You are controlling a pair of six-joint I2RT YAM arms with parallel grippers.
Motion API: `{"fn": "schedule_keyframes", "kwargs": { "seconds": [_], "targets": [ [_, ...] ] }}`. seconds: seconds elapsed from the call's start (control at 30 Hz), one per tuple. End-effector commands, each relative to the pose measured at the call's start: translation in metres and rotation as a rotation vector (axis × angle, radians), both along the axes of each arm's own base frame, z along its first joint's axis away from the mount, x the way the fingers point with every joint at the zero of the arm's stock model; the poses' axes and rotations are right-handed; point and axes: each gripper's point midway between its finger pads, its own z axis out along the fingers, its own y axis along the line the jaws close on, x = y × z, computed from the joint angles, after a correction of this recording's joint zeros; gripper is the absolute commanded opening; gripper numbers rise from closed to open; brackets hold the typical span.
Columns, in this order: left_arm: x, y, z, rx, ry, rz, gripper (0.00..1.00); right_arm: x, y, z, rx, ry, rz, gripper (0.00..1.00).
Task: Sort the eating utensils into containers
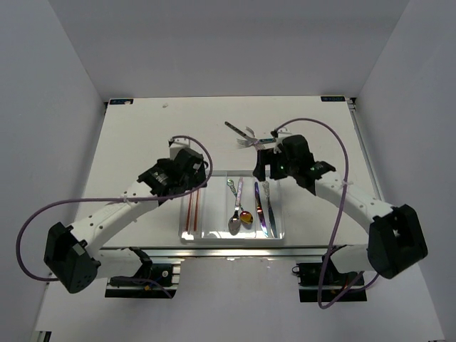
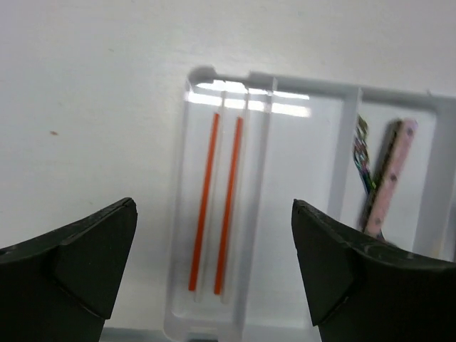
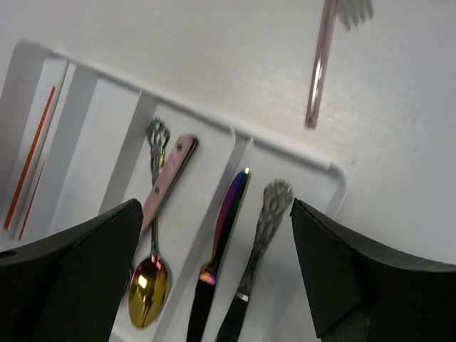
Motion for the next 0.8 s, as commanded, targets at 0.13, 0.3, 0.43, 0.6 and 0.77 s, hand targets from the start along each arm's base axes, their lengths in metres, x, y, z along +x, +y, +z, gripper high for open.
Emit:
{"fn": "schedule_keyframes", "kwargs": {
  "seconds": [0.13,0.3,0.43,0.6,0.77],
  "targets": [
    [0.049,0.091,0.007,0.213,-0.045,0.225,0.98,0.088,-0.009,0.019,-0.146,-0.033,-0.040,0.87],
    [0.036,0.115,-0.009,0.282,-0.032,0.281,0.98,0.138,-0.019,0.001,-0.289,-0.031,-0.028,0.66],
    [0.036,0.112,-0.001,0.253,-0.063,0.269,0.98,0.183,-0.023,-0.018,-0.388,-0.081,0.024,0.52],
    [0.037,0.102,-0.011,0.234,-0.029,0.211,0.98,0.196,-0.007,-0.039,-0.412,-0.079,0.209,0.58],
    [0.039,0.092,-0.019,0.212,0.004,0.157,0.98,0.200,0.019,-0.039,-0.354,-0.142,0.381,0.57]
  ]
}}
